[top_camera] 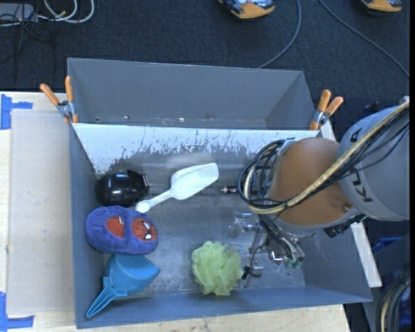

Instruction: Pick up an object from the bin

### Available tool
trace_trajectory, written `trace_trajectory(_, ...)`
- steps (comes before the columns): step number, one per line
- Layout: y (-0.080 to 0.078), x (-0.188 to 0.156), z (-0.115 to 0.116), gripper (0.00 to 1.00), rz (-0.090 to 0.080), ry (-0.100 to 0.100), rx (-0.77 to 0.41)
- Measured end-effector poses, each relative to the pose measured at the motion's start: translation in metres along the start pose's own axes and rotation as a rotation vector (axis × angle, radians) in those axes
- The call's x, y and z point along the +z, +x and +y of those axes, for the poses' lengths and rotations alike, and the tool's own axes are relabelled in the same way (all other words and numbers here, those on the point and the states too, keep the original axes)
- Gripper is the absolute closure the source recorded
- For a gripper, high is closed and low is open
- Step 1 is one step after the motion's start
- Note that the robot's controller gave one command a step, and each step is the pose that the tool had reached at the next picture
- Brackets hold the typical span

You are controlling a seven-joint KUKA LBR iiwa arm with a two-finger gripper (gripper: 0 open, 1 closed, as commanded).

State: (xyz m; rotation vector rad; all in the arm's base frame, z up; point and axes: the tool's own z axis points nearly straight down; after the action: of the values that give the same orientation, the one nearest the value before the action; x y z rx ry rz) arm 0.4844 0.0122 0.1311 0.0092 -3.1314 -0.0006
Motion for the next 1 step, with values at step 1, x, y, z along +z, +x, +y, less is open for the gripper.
trace_trajectory(1,-0.0019,-0.0039,-0.0002,1.00,-0.008,0.000,0.001)
